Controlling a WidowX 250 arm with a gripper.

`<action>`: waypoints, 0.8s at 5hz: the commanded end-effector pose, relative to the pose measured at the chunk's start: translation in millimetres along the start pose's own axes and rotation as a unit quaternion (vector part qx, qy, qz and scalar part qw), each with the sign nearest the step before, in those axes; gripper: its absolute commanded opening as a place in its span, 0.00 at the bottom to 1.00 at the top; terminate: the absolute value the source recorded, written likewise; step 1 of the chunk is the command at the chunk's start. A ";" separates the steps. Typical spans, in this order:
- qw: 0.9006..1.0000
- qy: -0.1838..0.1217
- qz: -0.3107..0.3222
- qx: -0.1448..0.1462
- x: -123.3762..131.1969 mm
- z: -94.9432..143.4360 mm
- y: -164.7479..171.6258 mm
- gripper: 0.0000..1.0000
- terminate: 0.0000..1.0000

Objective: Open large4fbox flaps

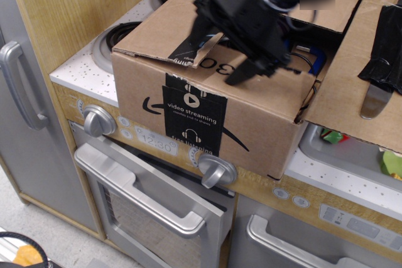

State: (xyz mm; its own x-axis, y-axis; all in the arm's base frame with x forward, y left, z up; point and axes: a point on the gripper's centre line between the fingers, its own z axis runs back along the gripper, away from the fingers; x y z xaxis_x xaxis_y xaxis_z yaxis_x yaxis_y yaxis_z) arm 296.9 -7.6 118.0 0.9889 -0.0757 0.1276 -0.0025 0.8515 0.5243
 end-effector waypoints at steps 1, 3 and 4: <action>0.999 -0.028 -0.013 0.016 3.3 5.1 44.1 1.00 0.00; 0.997 -0.028 -0.053 0.057 14.0 18.3 79.1 1.00 0.00; 0.993 -0.028 -0.079 0.084 18.8 27.2 105.2 1.00 0.00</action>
State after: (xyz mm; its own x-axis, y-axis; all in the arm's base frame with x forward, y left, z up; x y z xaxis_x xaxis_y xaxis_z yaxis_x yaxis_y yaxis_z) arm 311.2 66.6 177.4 0.9691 -0.2467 0.0014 0.1839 0.7260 0.6626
